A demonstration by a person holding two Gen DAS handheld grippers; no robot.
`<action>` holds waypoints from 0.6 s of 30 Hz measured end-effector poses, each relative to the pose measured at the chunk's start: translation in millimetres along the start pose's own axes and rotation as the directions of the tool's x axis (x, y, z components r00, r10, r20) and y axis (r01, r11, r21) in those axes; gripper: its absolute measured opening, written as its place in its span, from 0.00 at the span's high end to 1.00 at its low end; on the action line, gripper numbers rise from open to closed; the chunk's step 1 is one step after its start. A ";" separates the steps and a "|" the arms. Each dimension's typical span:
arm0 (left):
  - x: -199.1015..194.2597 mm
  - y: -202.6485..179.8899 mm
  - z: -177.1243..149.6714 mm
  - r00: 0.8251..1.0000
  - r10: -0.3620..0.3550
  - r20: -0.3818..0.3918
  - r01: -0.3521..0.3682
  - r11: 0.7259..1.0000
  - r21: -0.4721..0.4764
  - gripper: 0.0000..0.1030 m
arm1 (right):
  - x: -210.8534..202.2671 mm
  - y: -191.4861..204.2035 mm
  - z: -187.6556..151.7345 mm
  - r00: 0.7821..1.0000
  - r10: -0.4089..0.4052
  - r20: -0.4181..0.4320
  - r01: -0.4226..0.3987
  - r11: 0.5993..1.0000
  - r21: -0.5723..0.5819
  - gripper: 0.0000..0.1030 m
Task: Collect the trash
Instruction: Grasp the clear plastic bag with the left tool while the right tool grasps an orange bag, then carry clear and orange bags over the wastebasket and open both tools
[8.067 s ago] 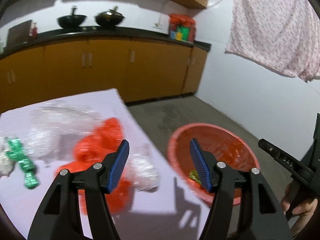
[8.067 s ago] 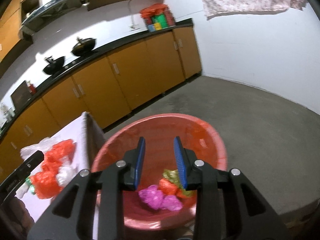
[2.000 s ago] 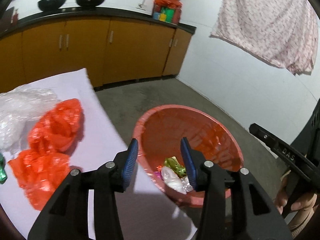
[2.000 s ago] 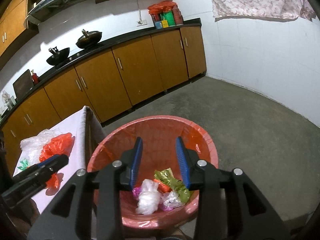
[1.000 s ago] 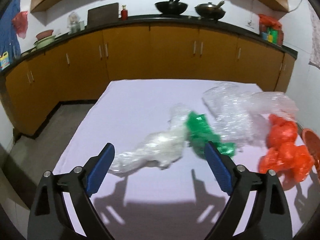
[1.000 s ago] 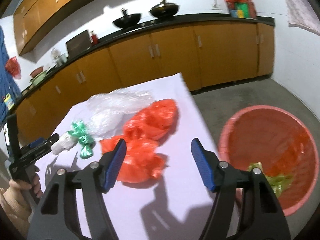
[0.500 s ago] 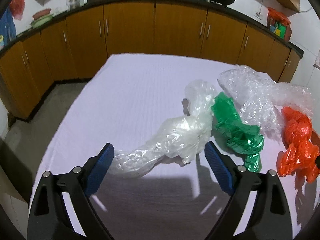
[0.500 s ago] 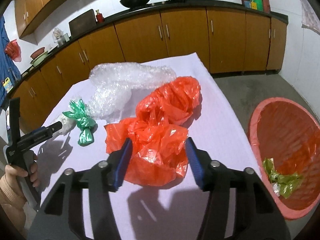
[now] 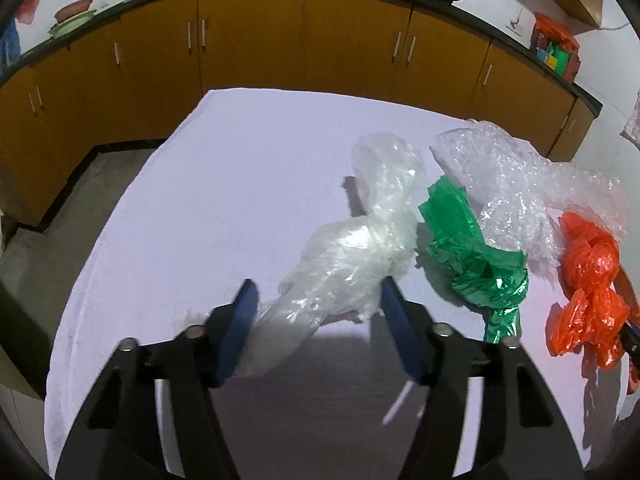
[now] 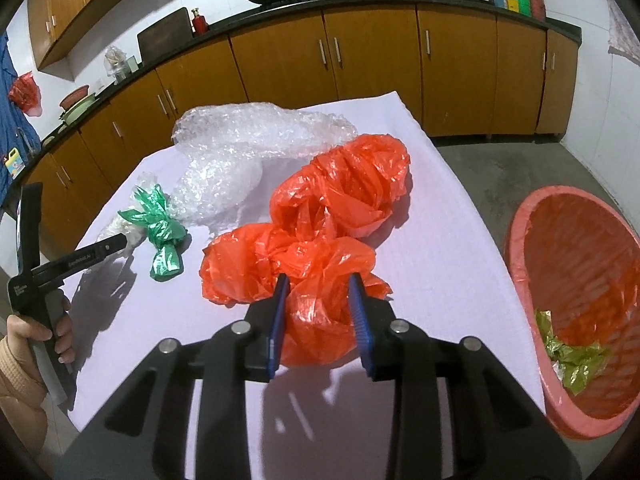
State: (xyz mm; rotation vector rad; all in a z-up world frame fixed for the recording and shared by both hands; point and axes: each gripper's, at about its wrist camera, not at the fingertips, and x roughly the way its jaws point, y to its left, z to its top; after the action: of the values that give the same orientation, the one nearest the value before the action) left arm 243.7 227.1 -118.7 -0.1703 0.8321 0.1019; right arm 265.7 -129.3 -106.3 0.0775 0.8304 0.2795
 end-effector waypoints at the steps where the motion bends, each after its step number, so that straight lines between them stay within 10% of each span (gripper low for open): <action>1: -0.4 -0.7 -0.5 1.000 -0.004 0.001 0.004 1.000 0.002 0.54 | 0.4 0.2 -0.7 1.000 0.003 -0.005 -0.003 1.000 -0.002 0.77; 7: -6.1 -2.3 -4.0 1.000 -0.009 0.016 0.008 1.000 0.011 0.76 | -6.6 0.1 0.0 1.000 0.026 0.006 -0.026 1.000 -0.001 0.89; 18: -33.9 3.2 -5.7 0.997 -0.011 0.075 0.011 1.000 -0.004 0.81 | -40.8 9.7 6.5 0.993 0.084 0.080 -0.083 0.996 -0.025 0.90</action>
State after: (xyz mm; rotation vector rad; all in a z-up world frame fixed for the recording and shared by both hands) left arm 216.3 228.4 -97.7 -0.1739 0.7563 0.0992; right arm 242.3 -130.9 -71.0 0.1033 0.7443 0.3618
